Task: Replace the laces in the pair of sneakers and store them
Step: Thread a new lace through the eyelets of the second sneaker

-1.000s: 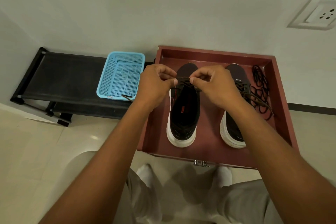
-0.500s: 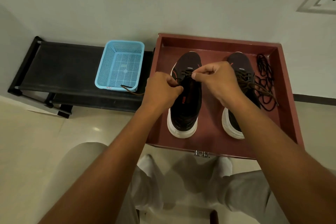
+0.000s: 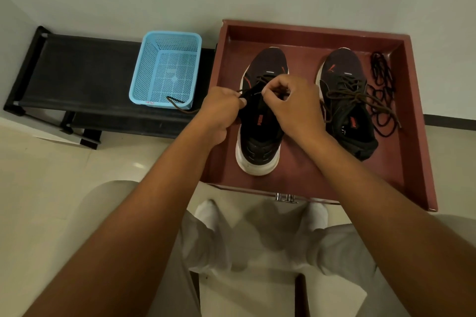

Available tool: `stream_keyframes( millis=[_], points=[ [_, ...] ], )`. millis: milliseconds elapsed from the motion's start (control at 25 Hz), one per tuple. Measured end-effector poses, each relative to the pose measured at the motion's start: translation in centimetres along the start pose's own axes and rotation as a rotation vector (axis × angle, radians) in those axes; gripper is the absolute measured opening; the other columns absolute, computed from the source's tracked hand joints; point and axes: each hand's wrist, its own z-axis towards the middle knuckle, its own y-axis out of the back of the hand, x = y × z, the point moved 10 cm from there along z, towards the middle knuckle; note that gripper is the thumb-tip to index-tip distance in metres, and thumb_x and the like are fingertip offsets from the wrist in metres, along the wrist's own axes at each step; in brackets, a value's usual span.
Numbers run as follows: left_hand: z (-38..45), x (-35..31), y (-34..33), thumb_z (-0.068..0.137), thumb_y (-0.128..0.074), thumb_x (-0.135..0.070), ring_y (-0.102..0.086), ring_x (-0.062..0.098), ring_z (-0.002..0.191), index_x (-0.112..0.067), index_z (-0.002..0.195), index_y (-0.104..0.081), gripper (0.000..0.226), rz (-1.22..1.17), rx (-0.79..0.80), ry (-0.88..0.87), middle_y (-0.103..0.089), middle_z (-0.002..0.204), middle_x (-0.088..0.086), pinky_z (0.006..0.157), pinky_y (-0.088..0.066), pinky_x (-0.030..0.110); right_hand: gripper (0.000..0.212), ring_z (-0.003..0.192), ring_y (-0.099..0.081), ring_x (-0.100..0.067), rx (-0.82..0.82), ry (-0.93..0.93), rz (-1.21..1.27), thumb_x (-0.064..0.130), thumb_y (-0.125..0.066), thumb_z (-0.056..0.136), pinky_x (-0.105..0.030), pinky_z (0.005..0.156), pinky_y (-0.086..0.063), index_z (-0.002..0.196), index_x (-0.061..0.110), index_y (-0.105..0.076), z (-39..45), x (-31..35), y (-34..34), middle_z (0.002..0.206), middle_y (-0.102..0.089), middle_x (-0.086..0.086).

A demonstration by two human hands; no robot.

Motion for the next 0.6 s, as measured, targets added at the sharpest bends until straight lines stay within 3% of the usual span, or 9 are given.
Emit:
stream_keyframes(
  millis=[160,400,600],
  points=[
    [0.18,0.23,-0.02,0.095,-0.063,0.000,-0.072,0.033,0.105,-0.006,0.089,-0.071,0.012,-0.039,0.018,0.014,-0.073,0.108,0.023,0.097,-0.058,0.049,0.009,0.078,-0.068,-0.007,-0.064,-0.007,0.006,0.025,-0.069,0.088,-0.038,0.075,-0.058,0.082,0.022,-0.076,-0.18,-0.38,-0.16,0.080,-0.072,0.011],
    [0.00,-0.02,-0.19,0.097,-0.062,0.001,-0.072,0.031,0.104,-0.003,0.093,-0.069,0.010,-0.063,0.049,0.019,-0.073,0.109,0.022,0.091,-0.061,0.044,0.007,0.079,-0.067,-0.005,-0.046,-0.003,-0.031,0.026,-0.070,0.087,-0.038,0.075,-0.057,0.082,0.024,-0.075,-0.32,-0.23,-0.56,0.081,-0.071,0.012],
    [0.47,0.42,-0.18,0.095,-0.066,-0.003,-0.073,0.031,0.104,0.001,0.110,-0.070,0.017,-0.053,0.065,0.028,-0.074,0.109,0.020,0.093,-0.060,0.048,0.007,0.073,-0.064,-0.007,-0.082,-0.023,-0.091,0.026,-0.071,0.086,-0.036,0.068,-0.056,0.080,0.022,-0.071,-0.51,-0.22,-0.31,0.077,-0.068,0.010]
  ],
)
